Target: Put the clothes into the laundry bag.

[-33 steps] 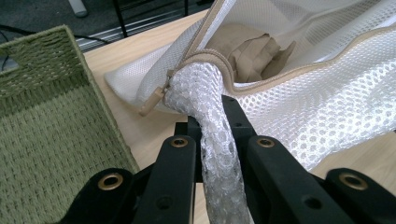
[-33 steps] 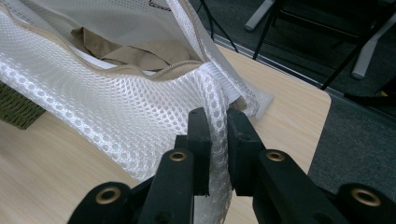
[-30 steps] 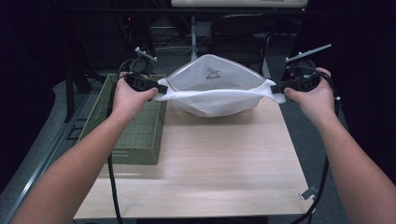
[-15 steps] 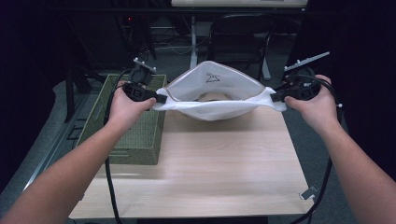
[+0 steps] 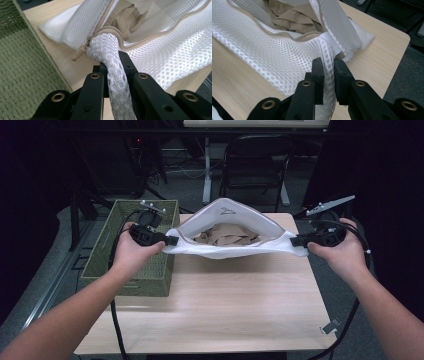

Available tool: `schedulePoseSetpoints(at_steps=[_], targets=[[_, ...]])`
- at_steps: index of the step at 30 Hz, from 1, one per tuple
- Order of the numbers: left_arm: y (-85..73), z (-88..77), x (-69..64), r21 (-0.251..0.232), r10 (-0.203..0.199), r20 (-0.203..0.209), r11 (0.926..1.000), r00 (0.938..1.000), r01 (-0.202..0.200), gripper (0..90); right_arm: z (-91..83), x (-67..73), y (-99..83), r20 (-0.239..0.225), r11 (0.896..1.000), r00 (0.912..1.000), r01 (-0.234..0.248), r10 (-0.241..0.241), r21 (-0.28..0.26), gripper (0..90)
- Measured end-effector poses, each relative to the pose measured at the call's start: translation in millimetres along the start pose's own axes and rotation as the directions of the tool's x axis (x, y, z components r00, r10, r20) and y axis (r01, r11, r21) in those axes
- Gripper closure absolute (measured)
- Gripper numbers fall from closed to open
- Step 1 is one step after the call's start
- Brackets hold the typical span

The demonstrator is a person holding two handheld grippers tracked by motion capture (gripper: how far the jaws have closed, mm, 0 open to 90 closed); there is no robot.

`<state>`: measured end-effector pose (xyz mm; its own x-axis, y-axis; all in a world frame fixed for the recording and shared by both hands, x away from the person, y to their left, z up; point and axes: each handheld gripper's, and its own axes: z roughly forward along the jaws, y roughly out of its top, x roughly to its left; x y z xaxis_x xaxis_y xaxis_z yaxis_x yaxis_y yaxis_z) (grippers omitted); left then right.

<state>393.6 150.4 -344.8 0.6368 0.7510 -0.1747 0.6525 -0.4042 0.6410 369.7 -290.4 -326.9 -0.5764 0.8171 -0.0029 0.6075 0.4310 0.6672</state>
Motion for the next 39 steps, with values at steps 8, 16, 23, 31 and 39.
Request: schedulePoseSetpoints(at_steps=[8,16,23,31,39], targets=[[-23.7,5.2,-4.5,-0.001,0.000,0.025,1.0000,0.9997,0.000,84.0,4.8,7.9,-21.8,-0.017,1.000,0.9998,0.010,-0.010,0.004,80.1],[-38.7,7.0,-6.0,-0.011,-0.007,0.041,0.9999,0.9991,0.007,83.7,6.6,12.9,-34.5,-0.034,1.000,0.9994,0.006,-0.006,-0.013,79.8],[-52.8,7.7,-9.8,-0.021,-0.014,0.050,0.9997,0.9986,0.015,83.3,7.7,18.9,-44.1,-0.041,1.000,0.9990,0.015,-0.016,-0.007,79.9],[-66.8,13.5,-12.2,-0.021,-0.010,0.053,0.9997,0.9985,0.011,82.9,12.6,21.5,-55.5,-0.054,1.000,0.9985,0.003,-0.004,-0.007,79.7],[-76.8,17.1,-15.1,-0.028,-0.006,0.052,0.9996,0.9987,0.008,82.4,17.3,26.1,-65.3,-0.055,1.000,0.9984,0.016,-0.016,0.005,79.5]])
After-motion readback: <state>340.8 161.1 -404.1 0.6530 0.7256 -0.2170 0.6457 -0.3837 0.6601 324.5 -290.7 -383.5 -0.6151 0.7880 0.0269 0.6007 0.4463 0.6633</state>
